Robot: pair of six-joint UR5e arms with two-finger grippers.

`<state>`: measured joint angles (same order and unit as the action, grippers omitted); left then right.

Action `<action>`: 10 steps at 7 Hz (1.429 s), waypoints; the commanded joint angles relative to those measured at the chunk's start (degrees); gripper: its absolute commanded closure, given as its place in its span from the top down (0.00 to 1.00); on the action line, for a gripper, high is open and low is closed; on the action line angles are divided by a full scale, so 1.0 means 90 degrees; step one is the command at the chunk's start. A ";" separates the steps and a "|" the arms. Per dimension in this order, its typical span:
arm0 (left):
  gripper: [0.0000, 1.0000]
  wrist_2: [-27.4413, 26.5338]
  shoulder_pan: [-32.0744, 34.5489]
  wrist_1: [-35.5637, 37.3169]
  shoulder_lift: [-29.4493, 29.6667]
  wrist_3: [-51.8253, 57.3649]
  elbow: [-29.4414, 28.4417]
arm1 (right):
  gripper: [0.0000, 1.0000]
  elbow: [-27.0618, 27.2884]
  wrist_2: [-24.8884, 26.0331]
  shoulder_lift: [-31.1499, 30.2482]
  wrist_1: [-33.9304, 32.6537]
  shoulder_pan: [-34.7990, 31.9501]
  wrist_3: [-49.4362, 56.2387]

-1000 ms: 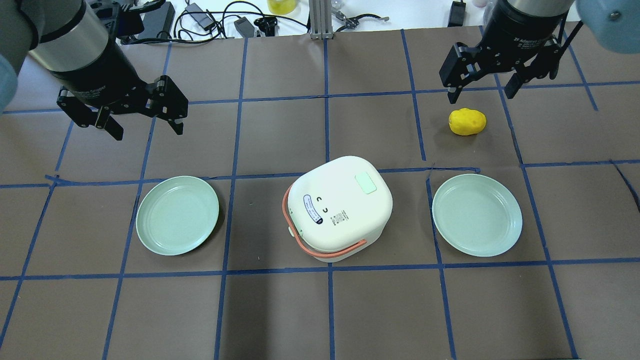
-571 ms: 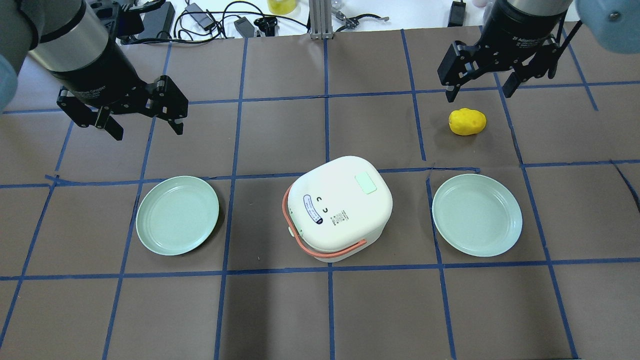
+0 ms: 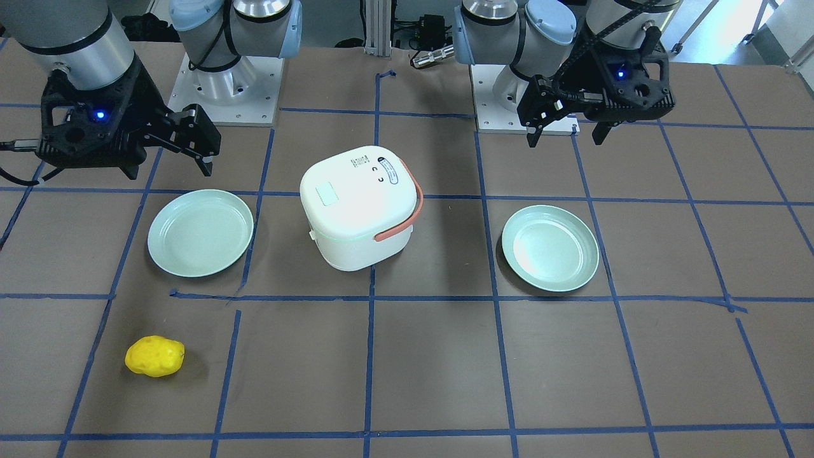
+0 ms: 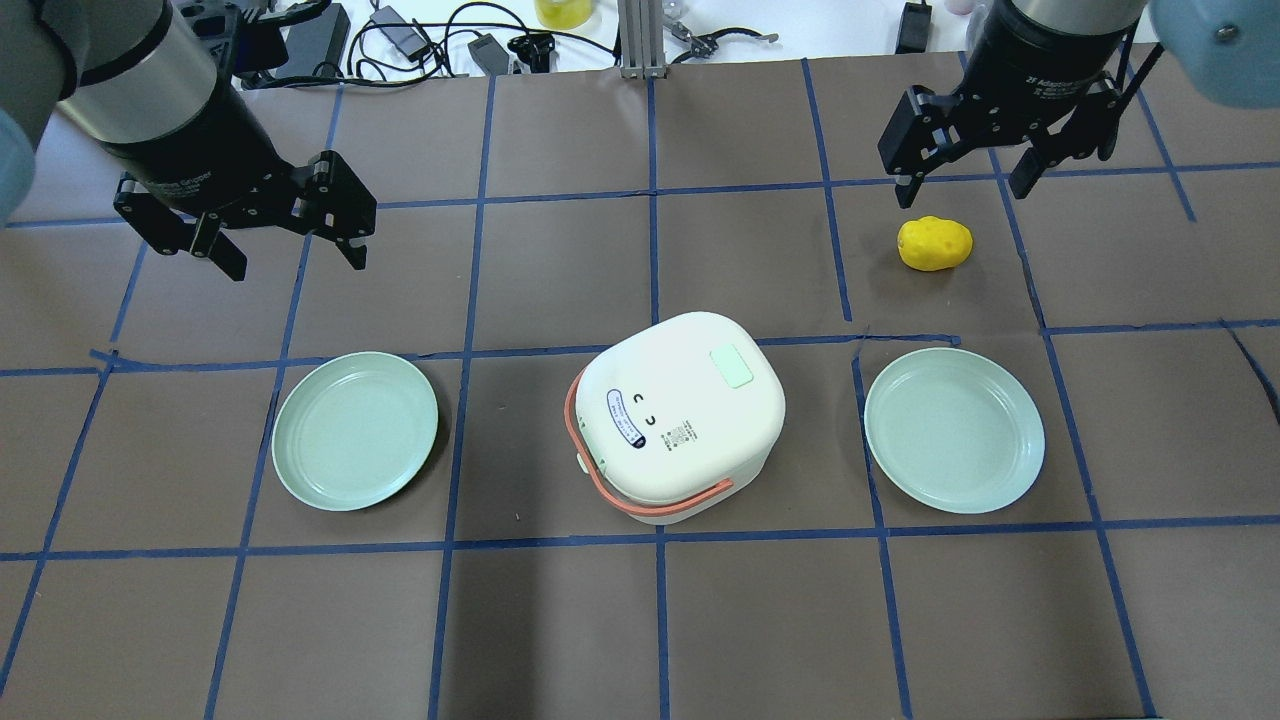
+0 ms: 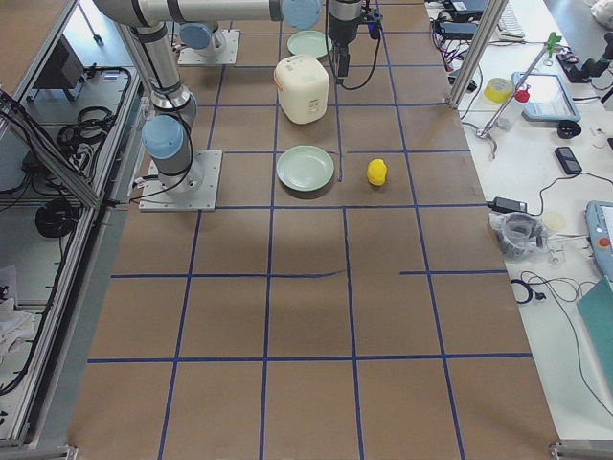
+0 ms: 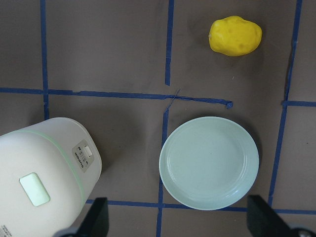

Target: Press rice cooker button

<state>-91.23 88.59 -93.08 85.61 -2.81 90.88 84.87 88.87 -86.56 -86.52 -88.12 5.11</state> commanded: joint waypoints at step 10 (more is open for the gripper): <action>1.00 0.0000 0.0000 0.0000 0.0000 0.0000 0.0000 | 0.04 0.0627 -0.0926 0.0194 -0.0385 -0.1321 -0.1387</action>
<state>-91.23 88.60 -93.08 85.61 -2.81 90.88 88.90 83.75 -85.14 -88.62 -98.99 -6.74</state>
